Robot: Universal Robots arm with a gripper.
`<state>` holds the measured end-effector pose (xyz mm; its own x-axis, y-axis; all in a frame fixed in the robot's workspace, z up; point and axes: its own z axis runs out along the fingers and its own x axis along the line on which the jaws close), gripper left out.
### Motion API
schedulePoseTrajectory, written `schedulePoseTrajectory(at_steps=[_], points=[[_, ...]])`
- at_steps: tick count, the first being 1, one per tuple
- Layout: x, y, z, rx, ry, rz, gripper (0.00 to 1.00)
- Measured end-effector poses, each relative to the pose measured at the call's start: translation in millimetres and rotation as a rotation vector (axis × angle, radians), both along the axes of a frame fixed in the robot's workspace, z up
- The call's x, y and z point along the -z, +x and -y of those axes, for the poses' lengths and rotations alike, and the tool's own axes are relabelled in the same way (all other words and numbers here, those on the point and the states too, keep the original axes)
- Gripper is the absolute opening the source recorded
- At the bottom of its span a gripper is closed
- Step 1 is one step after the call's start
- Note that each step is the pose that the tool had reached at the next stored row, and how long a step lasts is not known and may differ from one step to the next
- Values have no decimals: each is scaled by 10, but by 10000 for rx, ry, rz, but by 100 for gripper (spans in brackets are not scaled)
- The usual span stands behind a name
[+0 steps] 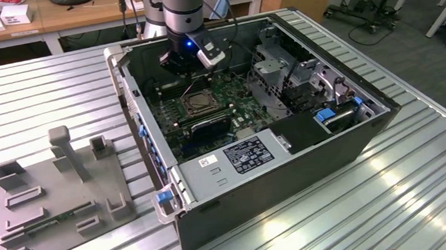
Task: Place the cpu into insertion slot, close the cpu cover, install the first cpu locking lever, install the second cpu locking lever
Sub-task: 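Install the first cpu locking lever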
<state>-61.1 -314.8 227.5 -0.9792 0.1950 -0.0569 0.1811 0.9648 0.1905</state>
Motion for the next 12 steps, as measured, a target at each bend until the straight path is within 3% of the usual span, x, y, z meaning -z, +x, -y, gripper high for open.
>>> schedulePoseTrajectory(at_steps=[12], points=[[15,16,0,1,18,0,10]])
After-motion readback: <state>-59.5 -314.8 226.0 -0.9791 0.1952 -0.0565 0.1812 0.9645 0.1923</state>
